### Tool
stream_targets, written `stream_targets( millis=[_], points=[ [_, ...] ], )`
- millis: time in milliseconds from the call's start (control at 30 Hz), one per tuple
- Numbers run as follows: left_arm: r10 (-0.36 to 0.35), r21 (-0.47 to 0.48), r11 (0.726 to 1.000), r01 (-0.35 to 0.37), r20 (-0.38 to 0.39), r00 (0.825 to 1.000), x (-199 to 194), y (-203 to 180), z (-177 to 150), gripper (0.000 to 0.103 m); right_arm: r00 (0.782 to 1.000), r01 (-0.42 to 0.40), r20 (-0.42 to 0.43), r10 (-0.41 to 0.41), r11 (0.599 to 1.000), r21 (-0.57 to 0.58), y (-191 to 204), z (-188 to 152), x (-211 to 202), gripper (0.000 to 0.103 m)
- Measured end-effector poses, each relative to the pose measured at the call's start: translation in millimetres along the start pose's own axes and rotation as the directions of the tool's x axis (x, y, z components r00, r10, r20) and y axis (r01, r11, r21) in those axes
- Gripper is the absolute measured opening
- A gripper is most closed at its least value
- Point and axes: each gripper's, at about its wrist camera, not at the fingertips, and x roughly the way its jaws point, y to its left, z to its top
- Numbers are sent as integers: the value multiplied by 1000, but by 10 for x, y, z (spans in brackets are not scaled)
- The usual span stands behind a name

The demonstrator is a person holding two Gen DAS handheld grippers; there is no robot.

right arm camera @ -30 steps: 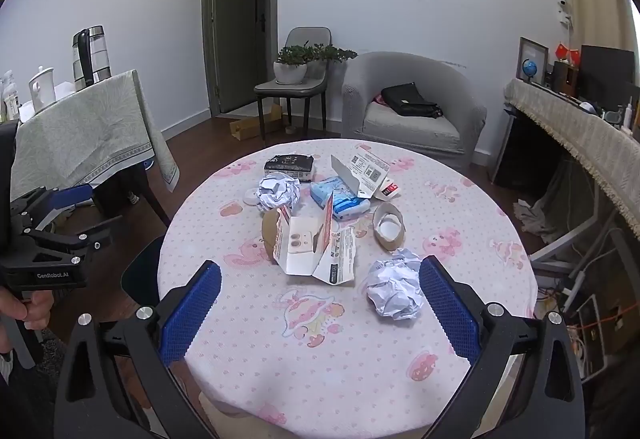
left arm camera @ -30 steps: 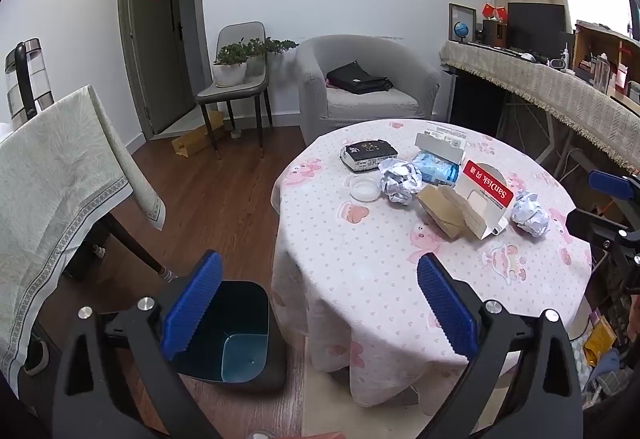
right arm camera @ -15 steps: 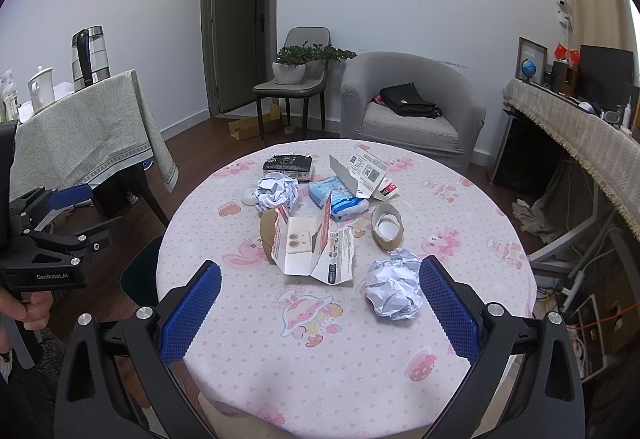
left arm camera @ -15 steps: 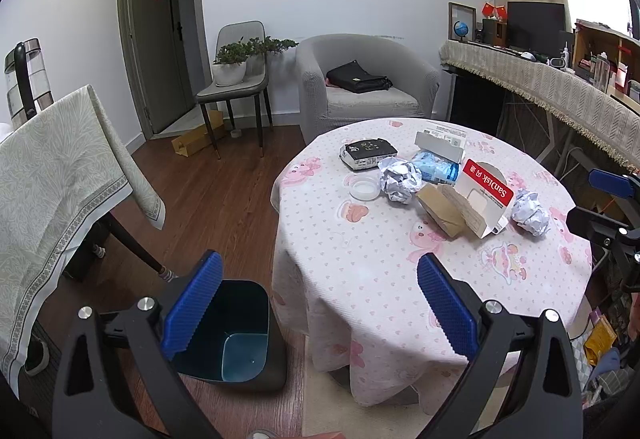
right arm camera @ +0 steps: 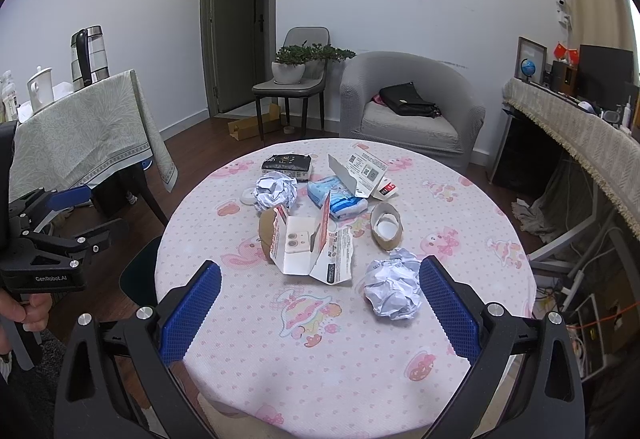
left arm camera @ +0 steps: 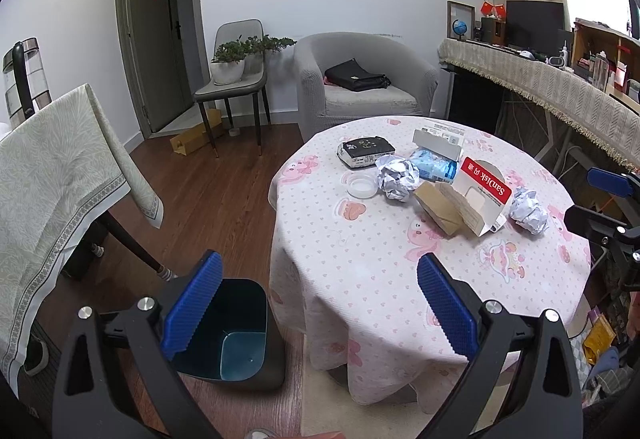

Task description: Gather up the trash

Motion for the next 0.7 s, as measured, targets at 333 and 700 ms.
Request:
stream_targets(
  millis=[333,700],
  points=[
    [-2,0,1000,2,-1,1000,-3,15,10,99,1000,1,0,-1,1000,0,-1,-1,1,100],
    [0,8,1000,1,-3,1000,-3,1,1,99,1000,0,1,0,1000,0,10,1,0,100]
  ],
)
